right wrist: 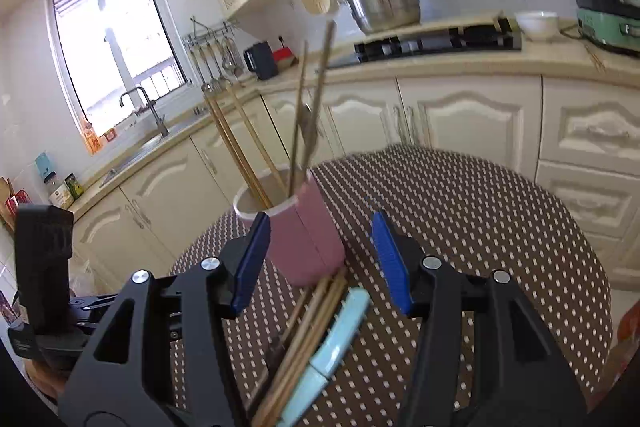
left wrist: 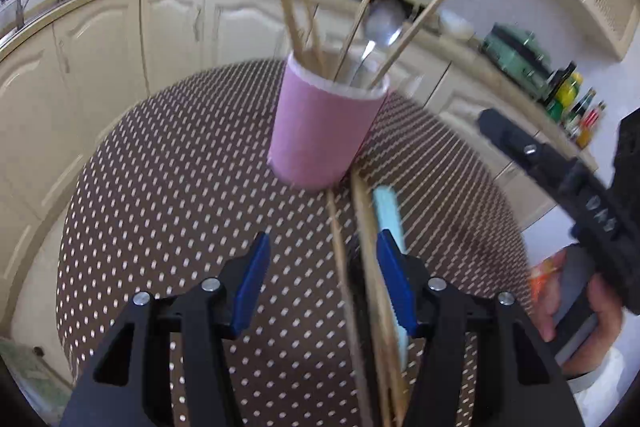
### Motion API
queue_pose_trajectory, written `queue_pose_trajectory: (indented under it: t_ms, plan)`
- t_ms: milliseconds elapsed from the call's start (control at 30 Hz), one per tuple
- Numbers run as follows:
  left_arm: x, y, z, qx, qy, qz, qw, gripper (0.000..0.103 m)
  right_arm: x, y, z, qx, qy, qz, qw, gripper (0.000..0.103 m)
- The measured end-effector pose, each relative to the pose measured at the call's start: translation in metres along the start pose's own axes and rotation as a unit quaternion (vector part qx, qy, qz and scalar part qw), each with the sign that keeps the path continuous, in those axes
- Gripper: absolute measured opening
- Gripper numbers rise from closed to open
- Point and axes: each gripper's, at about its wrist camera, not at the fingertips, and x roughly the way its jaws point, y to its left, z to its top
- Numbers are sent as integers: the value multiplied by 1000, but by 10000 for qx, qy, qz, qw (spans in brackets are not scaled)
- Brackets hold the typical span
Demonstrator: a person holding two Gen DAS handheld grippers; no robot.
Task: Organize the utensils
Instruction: 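Withdraw both open tools from the cup back over the utensil pile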
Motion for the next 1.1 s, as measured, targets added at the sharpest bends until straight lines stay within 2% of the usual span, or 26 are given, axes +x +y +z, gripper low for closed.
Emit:
queue_pose_trajectory:
  t_ms: [167,367,567,733,833,933,1000,1100]
  plan:
    - [25,-2,-25,319,570,407,9970,55,-2,-16,-23,49,354,-114,9993,53]
    - [43,-16,-42,674,803,737,9918,55,-4,-29,-40,306,489,-104,9983,54]
    - [53,-27,-44,825,738,1005,9888,55,-6,-32,-47,333,535,-50,9980,53]
    - [54,-33,-41,869,725,1037,9882,55,-6,-32,-50,353,606,-30,9975,53]
    - [54,-46,-38,1065,736,1142,9850,55,-4,-31,-52,357,623,-51,9974,53]
    - [51,-48,-36,948,766,1044,9870,55,-3,-33,-51,382,642,-38,9972,53]
    - [49,-54,-36,1106,713,992,9863,55,-2,-33,-51,385,661,-34,9971,54]
    - [55,-63,-36,1273,730,1285,9808,55,2,-34,-53,435,710,-13,9965,53]
